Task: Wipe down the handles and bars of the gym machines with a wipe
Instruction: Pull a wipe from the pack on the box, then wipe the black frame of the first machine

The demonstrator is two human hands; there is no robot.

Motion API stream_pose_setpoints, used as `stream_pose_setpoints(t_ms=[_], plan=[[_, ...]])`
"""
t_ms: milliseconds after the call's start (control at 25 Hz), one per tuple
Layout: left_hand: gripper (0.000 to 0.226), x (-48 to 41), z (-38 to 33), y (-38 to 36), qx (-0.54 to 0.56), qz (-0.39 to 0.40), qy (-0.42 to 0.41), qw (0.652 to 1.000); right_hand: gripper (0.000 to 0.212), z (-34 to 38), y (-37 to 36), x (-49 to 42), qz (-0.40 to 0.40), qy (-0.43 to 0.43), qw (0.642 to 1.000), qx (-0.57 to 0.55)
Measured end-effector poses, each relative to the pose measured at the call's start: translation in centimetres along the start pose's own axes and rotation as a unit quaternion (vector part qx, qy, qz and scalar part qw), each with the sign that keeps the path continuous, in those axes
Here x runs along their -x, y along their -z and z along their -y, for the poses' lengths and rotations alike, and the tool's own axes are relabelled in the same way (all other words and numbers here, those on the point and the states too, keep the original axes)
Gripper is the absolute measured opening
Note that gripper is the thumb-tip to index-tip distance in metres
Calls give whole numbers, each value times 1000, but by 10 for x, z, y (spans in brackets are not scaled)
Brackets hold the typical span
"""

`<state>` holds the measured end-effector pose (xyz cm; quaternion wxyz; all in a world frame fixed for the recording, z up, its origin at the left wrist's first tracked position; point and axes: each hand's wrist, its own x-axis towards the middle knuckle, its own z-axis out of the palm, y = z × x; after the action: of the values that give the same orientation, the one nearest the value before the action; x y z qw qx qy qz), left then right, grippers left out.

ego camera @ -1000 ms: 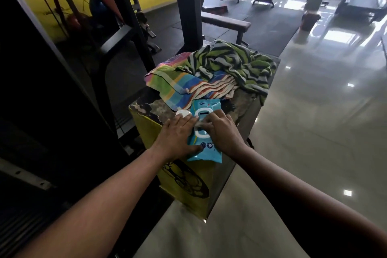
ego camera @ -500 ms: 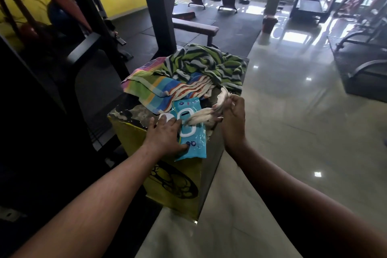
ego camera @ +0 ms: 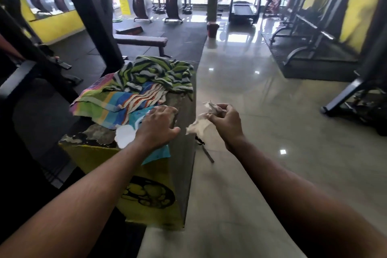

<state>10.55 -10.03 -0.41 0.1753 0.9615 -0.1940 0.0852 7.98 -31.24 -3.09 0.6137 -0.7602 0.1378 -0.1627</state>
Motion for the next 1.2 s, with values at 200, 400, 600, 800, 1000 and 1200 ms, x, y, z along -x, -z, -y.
stream_pose_setpoints(t_ms=[200, 400, 600, 800, 1000, 1200], plan=[[57, -54, -109, -41, 35, 86, -123, 988, 39, -19, 115, -16, -150, -38, 988, -5], [55, -107, -250, -105, 58, 155, -255, 953, 41, -57, 275, -26, -299, -143, 942, -43], [49, -131, -407, -167, 79, 213, -376, 898, 37, -83, 427, 6, -325, -151, 932, -52], [44, -128, -567, -228, 99, 258, -477, 834, 40, -116, 564, 59, -447, -176, 873, 87], [43, -120, -716, -296, 102, 304, -577, 751, 51, -137, 663, 96, -529, -221, 805, 154], [44, -135, -864, -356, 126, 345, -644, 671, 33, -172, 764, 91, -635, -227, 725, 136]])
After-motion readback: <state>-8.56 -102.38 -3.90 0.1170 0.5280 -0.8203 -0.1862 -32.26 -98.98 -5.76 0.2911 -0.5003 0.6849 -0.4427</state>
